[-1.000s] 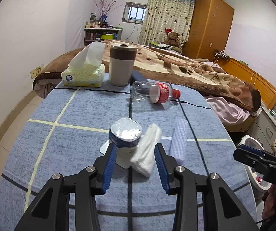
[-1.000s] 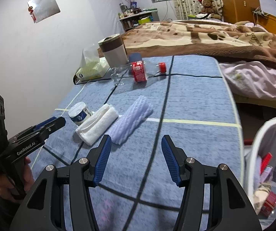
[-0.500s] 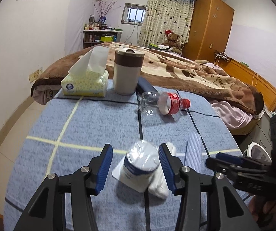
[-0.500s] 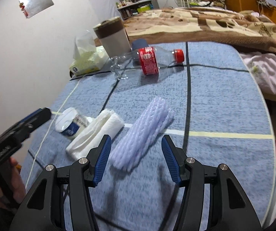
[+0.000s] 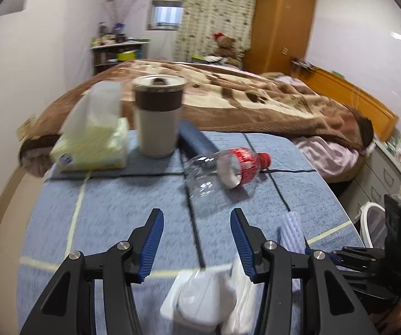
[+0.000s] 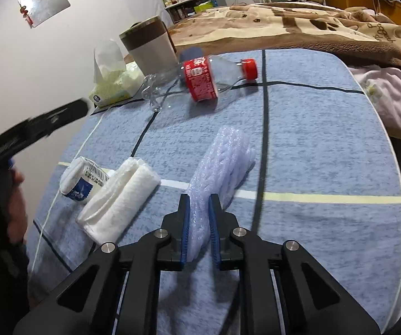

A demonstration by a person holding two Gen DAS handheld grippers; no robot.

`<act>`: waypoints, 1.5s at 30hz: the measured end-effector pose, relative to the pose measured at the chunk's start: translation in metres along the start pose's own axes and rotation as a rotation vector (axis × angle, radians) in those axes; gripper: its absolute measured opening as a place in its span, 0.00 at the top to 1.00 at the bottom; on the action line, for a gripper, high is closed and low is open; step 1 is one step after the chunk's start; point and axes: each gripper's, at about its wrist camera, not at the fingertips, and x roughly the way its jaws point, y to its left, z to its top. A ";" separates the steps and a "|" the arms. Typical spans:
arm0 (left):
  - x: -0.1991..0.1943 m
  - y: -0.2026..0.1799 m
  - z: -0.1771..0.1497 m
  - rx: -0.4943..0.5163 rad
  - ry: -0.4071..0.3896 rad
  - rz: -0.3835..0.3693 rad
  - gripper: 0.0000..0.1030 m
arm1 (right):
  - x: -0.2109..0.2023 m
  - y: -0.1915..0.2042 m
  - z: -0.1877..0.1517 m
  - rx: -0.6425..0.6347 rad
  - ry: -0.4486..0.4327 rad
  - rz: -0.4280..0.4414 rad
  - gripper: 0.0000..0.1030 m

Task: Collect trash
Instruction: 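Grasp the purple foam sleeve with the right tool while the left tool grasps the plastic bottle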

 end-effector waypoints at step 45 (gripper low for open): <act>0.150 -0.076 0.063 0.390 0.349 -0.015 0.39 | -0.048 -0.074 -0.012 0.130 -0.084 0.019 0.90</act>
